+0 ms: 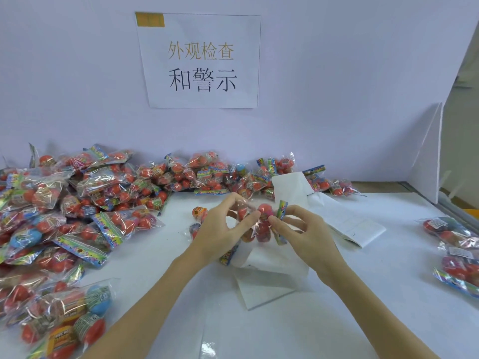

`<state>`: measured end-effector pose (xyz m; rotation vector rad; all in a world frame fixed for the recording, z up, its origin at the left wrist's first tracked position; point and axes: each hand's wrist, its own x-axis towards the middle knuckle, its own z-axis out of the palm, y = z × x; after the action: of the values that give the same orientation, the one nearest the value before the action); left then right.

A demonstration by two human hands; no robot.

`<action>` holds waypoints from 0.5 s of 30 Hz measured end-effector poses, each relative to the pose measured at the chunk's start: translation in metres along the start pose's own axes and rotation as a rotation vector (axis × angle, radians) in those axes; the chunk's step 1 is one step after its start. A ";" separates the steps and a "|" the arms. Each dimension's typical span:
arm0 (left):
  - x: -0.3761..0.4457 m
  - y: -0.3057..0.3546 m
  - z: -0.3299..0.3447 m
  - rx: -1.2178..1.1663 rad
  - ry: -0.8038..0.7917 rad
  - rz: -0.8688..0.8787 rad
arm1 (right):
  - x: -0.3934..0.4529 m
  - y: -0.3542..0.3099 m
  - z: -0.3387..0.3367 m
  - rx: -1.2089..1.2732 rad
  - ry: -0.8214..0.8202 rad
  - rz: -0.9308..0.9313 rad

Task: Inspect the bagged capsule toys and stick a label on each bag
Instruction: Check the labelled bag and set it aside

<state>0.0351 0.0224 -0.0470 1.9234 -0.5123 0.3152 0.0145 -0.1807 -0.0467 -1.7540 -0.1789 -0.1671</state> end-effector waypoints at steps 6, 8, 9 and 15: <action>0.003 0.005 -0.004 -0.225 0.032 -0.123 | 0.001 -0.001 0.003 -0.084 0.096 -0.085; 0.003 0.005 -0.005 -0.248 0.025 -0.134 | 0.001 -0.003 0.002 -0.033 0.077 -0.098; 0.002 0.007 -0.004 -0.261 0.013 -0.144 | 0.001 -0.004 0.003 -0.034 0.072 -0.109; 0.006 0.016 -0.004 -0.430 -0.005 -0.255 | 0.004 -0.001 -0.004 -0.025 0.156 -0.101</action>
<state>0.0330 0.0193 -0.0296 1.5473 -0.3024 0.0290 0.0176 -0.1844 -0.0443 -1.7495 -0.1520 -0.3800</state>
